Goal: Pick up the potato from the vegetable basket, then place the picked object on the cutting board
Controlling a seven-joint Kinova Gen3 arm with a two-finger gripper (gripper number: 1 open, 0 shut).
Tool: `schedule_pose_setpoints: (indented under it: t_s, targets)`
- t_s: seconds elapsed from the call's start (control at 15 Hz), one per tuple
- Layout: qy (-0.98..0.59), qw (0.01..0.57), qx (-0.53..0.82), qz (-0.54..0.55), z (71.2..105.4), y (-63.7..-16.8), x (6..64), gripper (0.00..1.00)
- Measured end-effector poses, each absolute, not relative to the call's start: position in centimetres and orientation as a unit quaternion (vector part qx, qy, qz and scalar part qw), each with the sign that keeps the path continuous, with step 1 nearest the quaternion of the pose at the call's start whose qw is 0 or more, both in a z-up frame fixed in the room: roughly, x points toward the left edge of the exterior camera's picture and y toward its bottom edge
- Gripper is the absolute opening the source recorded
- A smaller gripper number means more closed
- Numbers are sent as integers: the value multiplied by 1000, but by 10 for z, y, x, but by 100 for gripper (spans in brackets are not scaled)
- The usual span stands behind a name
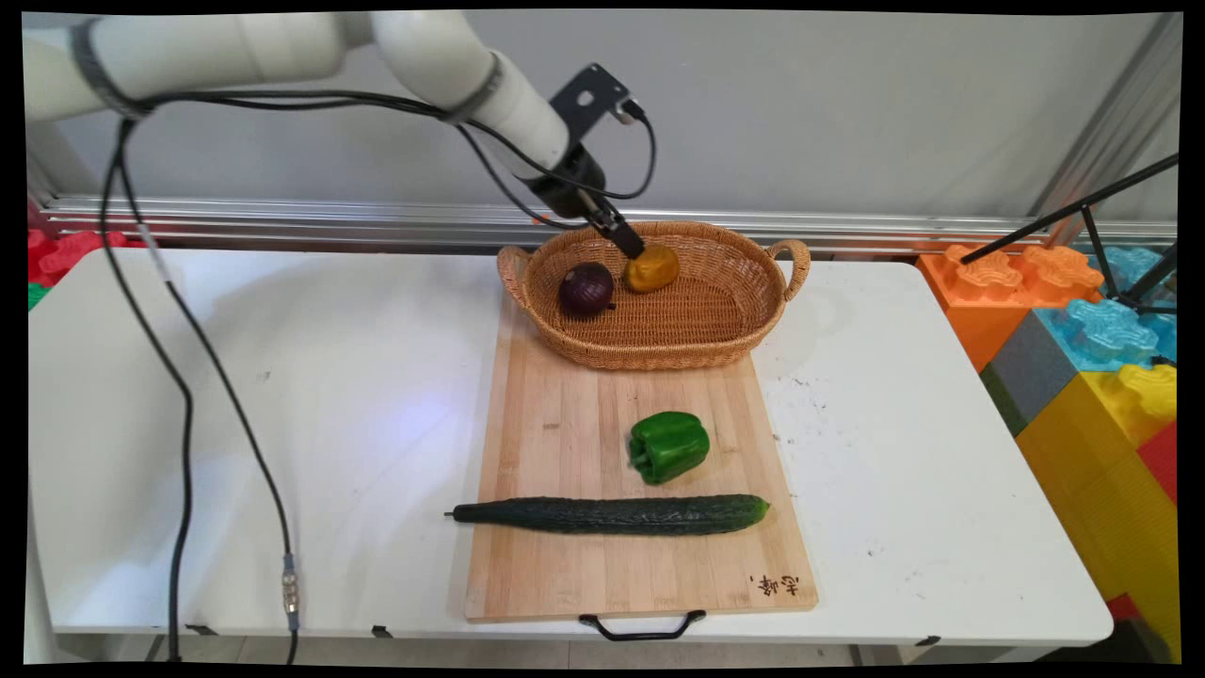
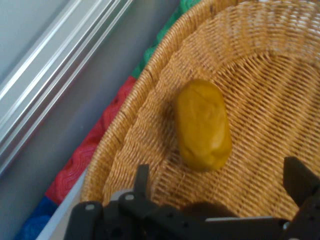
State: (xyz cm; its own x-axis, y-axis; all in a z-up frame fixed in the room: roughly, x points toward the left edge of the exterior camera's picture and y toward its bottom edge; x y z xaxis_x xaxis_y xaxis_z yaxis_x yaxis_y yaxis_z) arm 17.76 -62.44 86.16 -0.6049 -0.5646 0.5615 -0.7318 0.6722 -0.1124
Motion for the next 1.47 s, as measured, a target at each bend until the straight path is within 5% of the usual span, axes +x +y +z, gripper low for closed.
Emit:
schedule_pose_setpoints:
  t_s: [0.73, 0.8, 1.13, 1.47]
  targets:
    - [-854, 249, 432, 151, 779, -667, 138, 100]
    - [-854, 249, 432, 150, 776, -668, 135, 0]
    - [-858, 251, 419, 156, 776, -664, 125, 0]
    - [-856, 261, 408, 181, 811, -646, 118, 0]
